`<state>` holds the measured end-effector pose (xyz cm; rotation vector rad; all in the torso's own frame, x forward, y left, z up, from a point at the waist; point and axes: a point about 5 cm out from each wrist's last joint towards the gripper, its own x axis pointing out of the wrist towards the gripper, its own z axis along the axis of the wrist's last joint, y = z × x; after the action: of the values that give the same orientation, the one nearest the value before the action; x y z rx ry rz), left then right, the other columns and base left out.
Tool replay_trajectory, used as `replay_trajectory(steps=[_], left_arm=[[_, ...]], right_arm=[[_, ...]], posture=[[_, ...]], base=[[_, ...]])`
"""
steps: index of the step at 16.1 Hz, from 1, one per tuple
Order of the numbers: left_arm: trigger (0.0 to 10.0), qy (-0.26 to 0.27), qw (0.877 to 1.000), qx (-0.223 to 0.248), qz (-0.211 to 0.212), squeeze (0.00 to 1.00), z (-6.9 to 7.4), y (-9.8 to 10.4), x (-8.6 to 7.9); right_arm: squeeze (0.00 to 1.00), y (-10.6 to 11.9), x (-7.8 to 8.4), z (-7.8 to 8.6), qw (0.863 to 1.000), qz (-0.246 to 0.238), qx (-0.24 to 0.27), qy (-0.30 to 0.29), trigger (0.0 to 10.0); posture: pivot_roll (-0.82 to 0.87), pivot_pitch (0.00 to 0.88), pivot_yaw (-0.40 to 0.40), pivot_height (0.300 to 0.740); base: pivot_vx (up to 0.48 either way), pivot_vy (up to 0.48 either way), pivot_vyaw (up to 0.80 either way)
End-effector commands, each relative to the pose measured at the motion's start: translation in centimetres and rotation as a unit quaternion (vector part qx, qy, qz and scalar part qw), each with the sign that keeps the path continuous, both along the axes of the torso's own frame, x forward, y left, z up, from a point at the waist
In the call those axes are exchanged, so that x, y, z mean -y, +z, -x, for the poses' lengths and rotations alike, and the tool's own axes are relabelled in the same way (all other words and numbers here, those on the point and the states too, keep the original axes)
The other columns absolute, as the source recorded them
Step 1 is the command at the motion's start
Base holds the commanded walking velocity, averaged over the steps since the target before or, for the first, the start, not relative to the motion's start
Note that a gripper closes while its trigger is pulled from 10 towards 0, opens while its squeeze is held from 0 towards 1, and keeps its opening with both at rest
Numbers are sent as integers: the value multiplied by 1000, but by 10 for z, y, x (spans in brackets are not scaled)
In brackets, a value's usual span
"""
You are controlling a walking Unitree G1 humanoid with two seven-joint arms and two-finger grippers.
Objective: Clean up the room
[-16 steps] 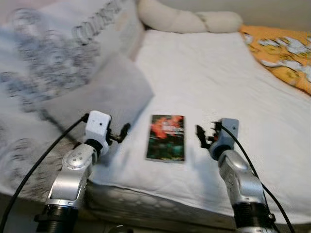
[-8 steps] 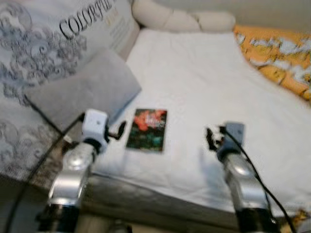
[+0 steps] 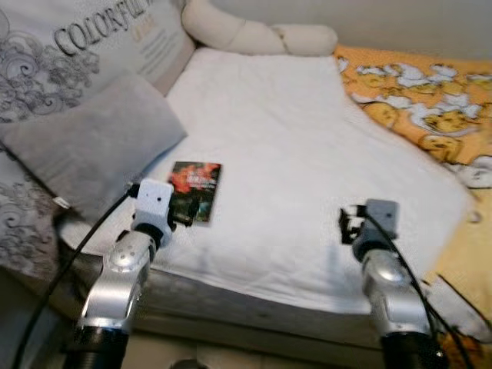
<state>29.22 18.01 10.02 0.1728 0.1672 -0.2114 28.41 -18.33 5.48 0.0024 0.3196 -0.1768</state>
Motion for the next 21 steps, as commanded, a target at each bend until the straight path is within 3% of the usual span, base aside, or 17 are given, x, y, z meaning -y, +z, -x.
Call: replay_trajectory(steps=[1, 4, 11, 15, 21], left_arm=[[10000, 6, 1000, -2, -4, 0, 0, -1, -3], [10000, -1, 1000, -4, -6, 0, -2, -2, 0], [10000, -26, 1000, 5, 15, 0, -3, 0, 7], [10000, -24, 1000, 6, 18, 0, -4, 0, 6], [10000, -24, 1000, 4, 18, 0, -3, -1, 6]], right_arm=[[0, 5, -9, -4, 1000, -2, 12, 13, 10000], [0, 5, -8, -4, 999, -35, 8, -11, 10000], [0, 6, -14, -7, 999, -40, 11, 3, 10000], [0, 7, -15, -7, 999, -34, 12, 9, 10000], [0, 8, -16, -8, 999, -28, 13, 18, 10000]], posture=[[46, 0, -13, 740], [39, 0, -9, 740], [41, 0, -13, 740], [40, 0, -12, 740], [42, 0, -14, 740]], base=[[0, -360, 0], [0, -344, 0], [0, 0, 0], [0, 0, -739], [40, 0, 0]])
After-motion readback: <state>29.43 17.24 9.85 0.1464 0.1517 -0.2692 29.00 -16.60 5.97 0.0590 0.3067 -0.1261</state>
